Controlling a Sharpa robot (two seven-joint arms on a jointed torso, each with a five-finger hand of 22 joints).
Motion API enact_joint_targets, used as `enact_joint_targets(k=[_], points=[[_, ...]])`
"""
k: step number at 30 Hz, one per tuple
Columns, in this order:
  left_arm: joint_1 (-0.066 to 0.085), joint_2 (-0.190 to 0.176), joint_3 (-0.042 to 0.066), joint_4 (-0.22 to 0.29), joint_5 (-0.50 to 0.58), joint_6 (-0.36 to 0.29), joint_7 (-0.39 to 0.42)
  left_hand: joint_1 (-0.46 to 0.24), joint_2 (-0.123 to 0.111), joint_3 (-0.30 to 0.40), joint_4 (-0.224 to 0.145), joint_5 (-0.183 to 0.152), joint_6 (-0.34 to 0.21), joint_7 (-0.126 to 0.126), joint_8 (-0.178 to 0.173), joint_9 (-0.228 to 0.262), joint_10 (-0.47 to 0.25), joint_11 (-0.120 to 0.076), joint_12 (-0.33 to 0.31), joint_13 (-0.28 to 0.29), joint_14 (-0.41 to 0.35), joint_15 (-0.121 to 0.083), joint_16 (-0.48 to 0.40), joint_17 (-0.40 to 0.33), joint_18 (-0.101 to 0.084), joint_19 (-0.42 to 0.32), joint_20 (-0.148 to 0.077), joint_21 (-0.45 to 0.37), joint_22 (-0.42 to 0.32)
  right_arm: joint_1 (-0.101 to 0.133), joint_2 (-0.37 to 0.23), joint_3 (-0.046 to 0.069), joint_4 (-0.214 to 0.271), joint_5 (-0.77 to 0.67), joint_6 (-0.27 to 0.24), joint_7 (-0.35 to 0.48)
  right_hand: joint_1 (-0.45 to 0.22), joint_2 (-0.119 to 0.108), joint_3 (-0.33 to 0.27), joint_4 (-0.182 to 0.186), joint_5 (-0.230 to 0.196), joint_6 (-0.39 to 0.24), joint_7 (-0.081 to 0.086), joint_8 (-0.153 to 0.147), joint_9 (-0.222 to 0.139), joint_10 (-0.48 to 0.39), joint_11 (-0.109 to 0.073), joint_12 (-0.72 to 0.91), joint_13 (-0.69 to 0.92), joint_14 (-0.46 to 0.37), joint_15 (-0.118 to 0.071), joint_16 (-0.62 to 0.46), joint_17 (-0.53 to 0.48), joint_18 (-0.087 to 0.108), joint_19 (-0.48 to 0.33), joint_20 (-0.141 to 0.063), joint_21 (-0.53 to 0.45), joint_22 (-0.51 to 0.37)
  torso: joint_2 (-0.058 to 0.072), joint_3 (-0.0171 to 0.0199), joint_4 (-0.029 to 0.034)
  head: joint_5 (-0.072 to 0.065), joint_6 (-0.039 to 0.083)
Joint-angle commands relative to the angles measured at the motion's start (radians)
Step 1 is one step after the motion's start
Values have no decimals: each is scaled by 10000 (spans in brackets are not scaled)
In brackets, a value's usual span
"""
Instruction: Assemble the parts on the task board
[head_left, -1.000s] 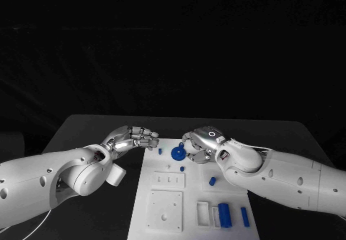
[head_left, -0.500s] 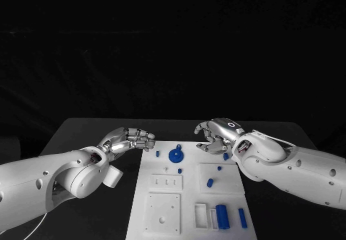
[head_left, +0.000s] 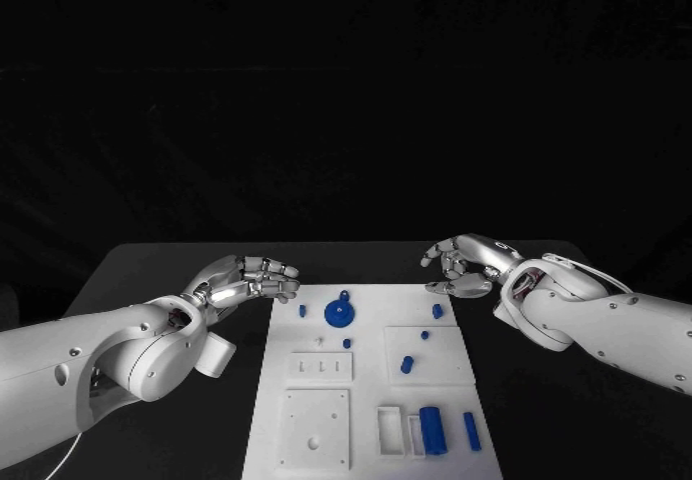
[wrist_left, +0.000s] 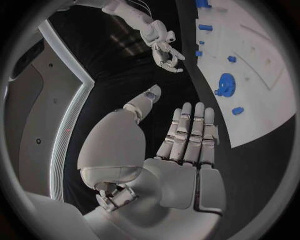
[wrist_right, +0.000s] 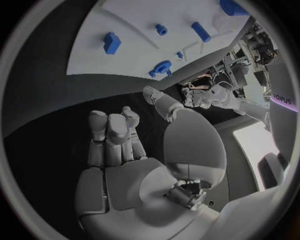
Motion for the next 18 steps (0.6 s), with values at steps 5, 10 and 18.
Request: enact_joint_targets(k=[5, 10, 18], points=[[29, 6, 5, -17, 108, -27, 190, -25, 96, 9, -78, 60, 87, -8, 4, -12, 54, 6, 49, 10, 84, -5, 45, 9, 190, 79, 4, -3, 8, -268, -62, -5, -613, 679, 626, 822, 7, 317, -589, -336, 554, 10, -8, 61, 32, -92, 11, 47, -6, -22, 21, -66, 35, 467, -123, 32, -76, 49, -16, 34, -45, -87, -15], [27, 5, 5, -35, 121, -19, 191, -33, 94, 1, -101, 61, 96, -10, 0, -18, 22, 19, 11, -8, 60, -1, 25, -4, 184, 94, -4, -5, 7, -440, -122, -10, -948, 681, 740, 878, 78, 414, -711, -475, 718, 8, -7, 58, 37, -108, 12, 43, -17, -26, 22, -84, 42, 467, -135, 42, -100, 63, -13, 29, -24, -191, -14], [27, 29, 4, -67, 122, 16, 186, -42, 103, -5, -128, 63, 101, 1, -11, -28, 85, 12, 19, -5, 34, 6, 0, -21, 172, 93, -5, -20, 1, -690, -84, -18, -1123, 574, 979, 902, 165, 455, -838, -663, 814, 10, -1, 53, 40, -138, 19, 31, -31, -44, 29, -112, 49, 467, -167, 69, -132, 82, -7, 7, -29, -219, -37]])
